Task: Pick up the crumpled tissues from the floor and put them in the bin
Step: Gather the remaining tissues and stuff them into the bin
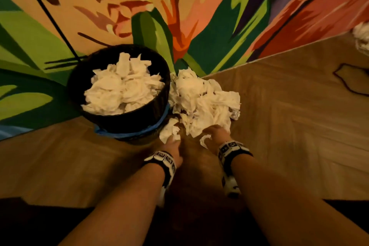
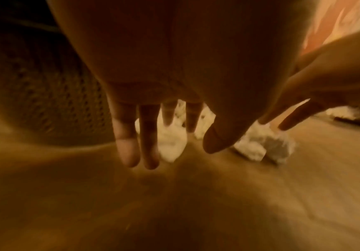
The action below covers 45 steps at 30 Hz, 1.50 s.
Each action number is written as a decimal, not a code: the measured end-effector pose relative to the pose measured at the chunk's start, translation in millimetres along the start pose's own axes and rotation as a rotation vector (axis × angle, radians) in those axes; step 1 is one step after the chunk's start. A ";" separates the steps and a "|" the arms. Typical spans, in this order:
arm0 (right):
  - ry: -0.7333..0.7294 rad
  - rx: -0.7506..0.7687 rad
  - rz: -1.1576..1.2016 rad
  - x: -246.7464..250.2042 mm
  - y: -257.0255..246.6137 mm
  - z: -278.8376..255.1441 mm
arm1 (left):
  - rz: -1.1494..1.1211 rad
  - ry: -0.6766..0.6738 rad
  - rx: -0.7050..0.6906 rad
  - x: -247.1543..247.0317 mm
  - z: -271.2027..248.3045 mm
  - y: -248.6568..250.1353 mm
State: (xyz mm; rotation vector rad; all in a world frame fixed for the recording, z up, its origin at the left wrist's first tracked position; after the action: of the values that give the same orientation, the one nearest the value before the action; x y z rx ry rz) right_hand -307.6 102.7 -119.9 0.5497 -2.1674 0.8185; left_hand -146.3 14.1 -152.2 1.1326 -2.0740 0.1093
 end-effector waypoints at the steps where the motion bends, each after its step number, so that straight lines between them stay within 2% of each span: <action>1: -0.034 -0.009 -0.008 -12.0 2.3 1.4 | -0.026 -0.029 0.023 -13.5 6.1 -10.4; 4: -0.150 -0.039 -0.025 -43.7 7.0 6.8 | -0.073 -0.060 0.075 -32.7 12.5 -27.4; 6: -0.206 -0.063 -0.043 -62.2 10.1 9.7 | -0.079 0.035 0.086 -30.4 14.2 -28.2; 9: -0.180 -0.114 -0.055 -76.8 11.6 10.8 | -0.094 0.144 0.146 -23.8 14.3 -30.1; 12: -0.195 -0.190 -0.013 -85.9 14.2 11.7 | -0.099 0.112 0.213 -28.2 13.6 -39.5; 16: -0.168 -0.270 0.039 -86.4 21.0 6.3 | -0.075 0.194 0.167 -29.5 10.3 -44.7; 19: -0.149 -0.230 0.097 -87.5 26.5 -0.3 | -0.085 0.264 0.104 -27.1 8.6 -38.7; 23: -0.027 -0.111 0.226 -79.6 25.3 -8.0 | -0.274 0.339 0.157 -15.5 4.6 -37.9; 27: 0.257 -0.143 0.389 -44.2 30.3 -10.5 | -0.509 0.441 0.102 1.2 4.7 -30.7; 29: 0.376 -0.162 0.307 -23.6 34.8 -9.6 | -0.478 0.422 0.038 5.4 11.9 -19.8; 30: 0.384 -0.178 0.217 -17.5 37.0 -7.6 | -0.414 0.390 0.035 5.4 17.4 -15.6; 33: 0.249 -0.225 0.045 -21.7 46.2 -1.2 | -0.256 0.266 0.125 -3.6 32.2 -11.3; 35: 0.059 -0.243 0.038 -44.3 55.3 -0.8 | -0.208 0.201 0.179 -14.2 38.6 -10.7; 37: -0.084 -0.261 0.015 -68.6 64.0 -6.4 | -0.199 0.196 0.192 -21.3 40.3 -10.3; 42: -0.188 -0.273 0.068 -89.5 74.2 -14.8 | -0.263 0.222 0.188 -21.7 39.4 -11.8; 45: -0.160 -0.283 0.209 -84.9 74.4 -13.9 | -0.241 0.181 0.190 -22.3 35.7 -12.9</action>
State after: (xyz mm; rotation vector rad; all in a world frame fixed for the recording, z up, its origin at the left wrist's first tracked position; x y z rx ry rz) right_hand -291.6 175.5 -205.8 0.2548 -2.4653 0.5744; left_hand -150.0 7.2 -195.4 1.4247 -1.7823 0.2849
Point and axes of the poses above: each hand's wrist, its own z-axis towards the middle knuckle, its own x-axis out of the back of the hand, y = z × x, the point moved 7 cm from there along z, towards the middle knuckle, and after that the axes turned 6 degrees about -y, right-handed, at the moved point
